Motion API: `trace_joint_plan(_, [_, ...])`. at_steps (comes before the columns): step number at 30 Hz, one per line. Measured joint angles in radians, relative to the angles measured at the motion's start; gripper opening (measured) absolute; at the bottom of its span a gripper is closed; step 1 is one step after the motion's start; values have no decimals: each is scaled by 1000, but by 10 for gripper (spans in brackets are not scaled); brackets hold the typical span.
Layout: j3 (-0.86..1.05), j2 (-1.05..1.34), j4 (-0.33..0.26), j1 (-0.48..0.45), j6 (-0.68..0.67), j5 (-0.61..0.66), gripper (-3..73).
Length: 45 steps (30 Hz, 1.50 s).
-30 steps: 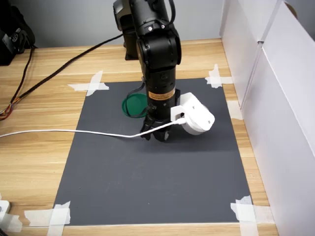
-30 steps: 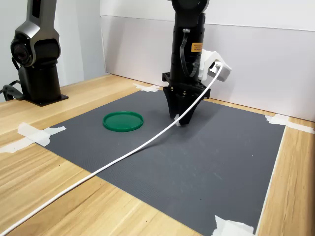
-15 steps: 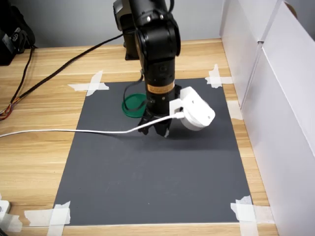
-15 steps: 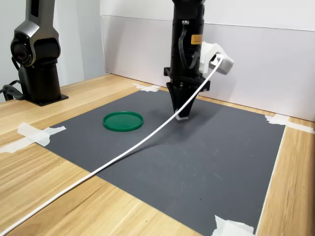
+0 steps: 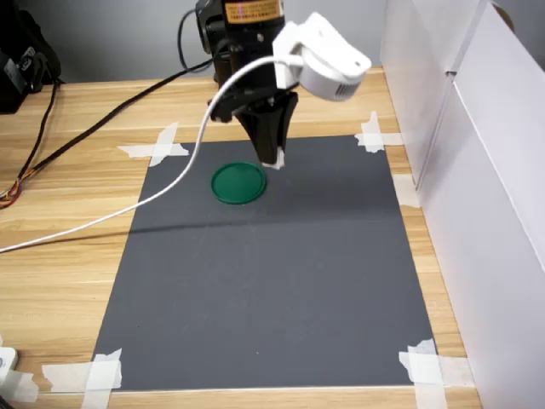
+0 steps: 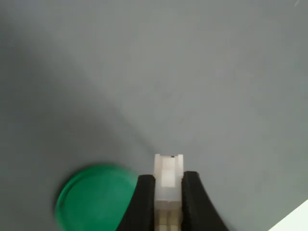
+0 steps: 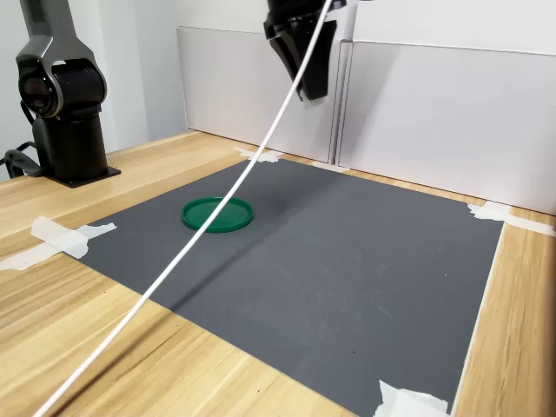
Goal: Grasp a white terminal and put it in the green lid.
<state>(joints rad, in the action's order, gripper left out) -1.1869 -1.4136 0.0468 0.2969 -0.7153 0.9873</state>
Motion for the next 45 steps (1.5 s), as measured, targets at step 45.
trace_joint_plan(45, [419,-22,-60,-251,-256,-237,306])
